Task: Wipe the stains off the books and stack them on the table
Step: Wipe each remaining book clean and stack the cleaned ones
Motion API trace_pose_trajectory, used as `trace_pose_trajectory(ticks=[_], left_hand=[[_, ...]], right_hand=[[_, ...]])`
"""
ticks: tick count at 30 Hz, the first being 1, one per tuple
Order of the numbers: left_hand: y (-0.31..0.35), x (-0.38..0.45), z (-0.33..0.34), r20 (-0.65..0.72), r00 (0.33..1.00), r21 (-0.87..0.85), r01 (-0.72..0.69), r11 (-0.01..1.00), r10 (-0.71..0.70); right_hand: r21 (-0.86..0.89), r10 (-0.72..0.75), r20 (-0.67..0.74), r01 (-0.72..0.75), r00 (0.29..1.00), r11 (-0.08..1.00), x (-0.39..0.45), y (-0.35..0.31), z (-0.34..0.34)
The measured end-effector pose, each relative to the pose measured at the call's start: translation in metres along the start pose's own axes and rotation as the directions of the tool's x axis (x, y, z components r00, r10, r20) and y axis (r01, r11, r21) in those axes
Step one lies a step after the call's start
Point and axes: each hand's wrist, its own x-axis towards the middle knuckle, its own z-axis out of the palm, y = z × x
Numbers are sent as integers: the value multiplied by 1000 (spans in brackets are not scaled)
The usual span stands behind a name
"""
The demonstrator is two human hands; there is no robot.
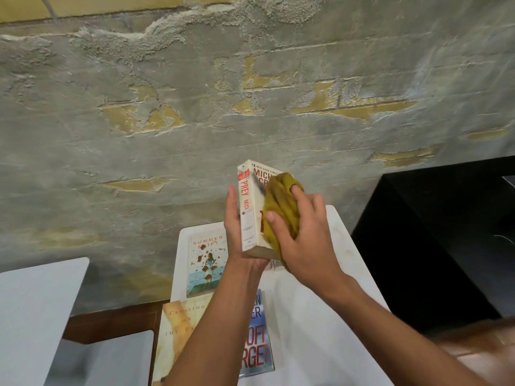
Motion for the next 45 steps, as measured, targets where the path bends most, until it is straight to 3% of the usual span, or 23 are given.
trace_pose_trajectory(ticks=[2, 5, 8, 14, 19, 23, 25, 28, 31, 33, 36, 39, 45], left_hand=[[-1, -2, -1, -4, 1000, 6, 7, 1000, -7], [0, -2, -4, -30, 999, 51, -14, 999, 15], [2, -4, -5, -49, 998, 84, -24, 996, 28], [6, -5, -11, -61, 997, 111, 47, 993, -40], [13, -11, -11, -124, 985, 268, 152, 951, -122], [29, -15, -2, -109, 980, 530, 199, 824, -167], [28, -14, 5, -140, 986, 594, 158, 789, -92], [17, -4, 5, -200, 966, 665, 12, 747, 162], [7, 3, 5, -250, 920, 618, -87, 781, 301], [1, 6, 7, -297, 894, 559, -122, 820, 336], [-9, 10, 8, -378, 841, 513, -158, 844, 387], [-15, 11, 5, -432, 780, 528, -188, 828, 453], [-22, 11, 4, -513, 750, 502, -134, 854, 419]], right_hand=[[-48, -22, 39, 24, 999, 999, 6, 6, -2], [-92, 134, 18, -132, 991, 987, 24, 12, -8], [66, 276, 68, -280, 959, 958, 31, 14, -7], [248, 353, 188, -392, 917, 886, 32, 20, -3], [341, 379, 117, -396, 918, 853, 29, 20, -3], [253, 285, -6, -274, 959, 928, 34, 20, -10], [167, 215, 6, -213, 977, 963, 35, 20, -11], [-79, 127, 40, -124, 991, 989, 29, 15, -4], [-293, -5, -42, -8, 999, 956, 10, 10, 6], [-298, -24, -84, -2, 996, 955, 11, 14, 2], [-233, 77, -114, -102, 990, 967, 23, 19, -8], [-208, 18, -71, -32, 997, 978, 7, 12, 2], [-174, 109, -149, -135, 983, 975, 12, 24, -4]])
